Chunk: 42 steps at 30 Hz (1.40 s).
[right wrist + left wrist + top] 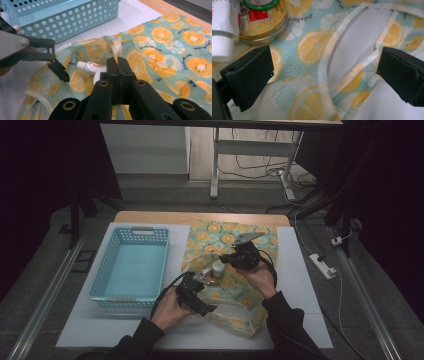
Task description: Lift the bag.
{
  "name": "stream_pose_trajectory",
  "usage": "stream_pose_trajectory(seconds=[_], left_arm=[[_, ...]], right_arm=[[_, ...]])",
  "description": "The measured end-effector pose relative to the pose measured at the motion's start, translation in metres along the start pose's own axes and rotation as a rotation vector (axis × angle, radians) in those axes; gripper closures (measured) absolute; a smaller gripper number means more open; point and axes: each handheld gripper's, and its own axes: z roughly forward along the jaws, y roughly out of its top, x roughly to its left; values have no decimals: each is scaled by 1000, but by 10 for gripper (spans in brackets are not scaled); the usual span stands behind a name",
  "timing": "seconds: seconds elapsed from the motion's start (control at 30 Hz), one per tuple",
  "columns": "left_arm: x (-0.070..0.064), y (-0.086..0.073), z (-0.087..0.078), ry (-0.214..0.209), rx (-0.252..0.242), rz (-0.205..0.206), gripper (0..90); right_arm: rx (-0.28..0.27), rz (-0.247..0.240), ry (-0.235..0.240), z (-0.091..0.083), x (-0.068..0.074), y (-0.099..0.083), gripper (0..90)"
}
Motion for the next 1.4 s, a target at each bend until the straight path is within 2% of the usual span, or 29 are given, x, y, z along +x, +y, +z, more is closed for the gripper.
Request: stream_pose_trajectory(seconds=[0.17,0.3,0.4,0.53,0.57,0.67,0.83,0.97,1.13,1.27,1.4], left_arm=[[3,-3,8,24,33,12,40],[5,-5,13,42,50,23,114],[5,-6,13,66,56,36,225],[5,-6,10,69,56,33,443],[4,-6,9,82,59,35,492],[3,-4,9,73,67,34,622],[3,-3,8,67,69,6,823],[5,-4,6,71,64,-2,883],[3,-2,1,67,48,5,886],[2,0,1,64,44,-13,887],[-1,2,-2,60,35,-2,888]], right_arm=[[5,-4,2,1,0,-1,895],[9,-1,4,2,1,-2,896],[12,-1,3,3,1,-2,896],[12,-3,3,3,1,-3,896],[16,-3,3,3,1,-3,896],[25,-5,5,5,2,-5,896],[27,-8,6,7,3,-5,896],[25,-8,10,5,4,-5,896],[25,-9,10,4,4,-4,896],[28,-13,15,5,5,-4,896],[29,-9,18,5,6,-3,896]])
